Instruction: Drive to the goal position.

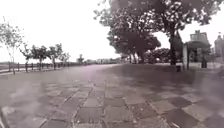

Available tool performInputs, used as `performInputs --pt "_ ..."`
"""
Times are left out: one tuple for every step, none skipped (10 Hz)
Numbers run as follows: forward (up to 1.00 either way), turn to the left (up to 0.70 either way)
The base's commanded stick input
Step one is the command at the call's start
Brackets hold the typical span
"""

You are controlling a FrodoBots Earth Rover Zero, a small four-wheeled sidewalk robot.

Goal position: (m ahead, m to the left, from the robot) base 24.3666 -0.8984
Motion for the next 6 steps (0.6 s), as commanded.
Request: performInputs --pt "1.0 0.0" --pt "1.0 0.0" --pt "1.0 0.0" --pt "1.0 0.0" --pt "1.0 0.0" --pt "1.0 0.07"
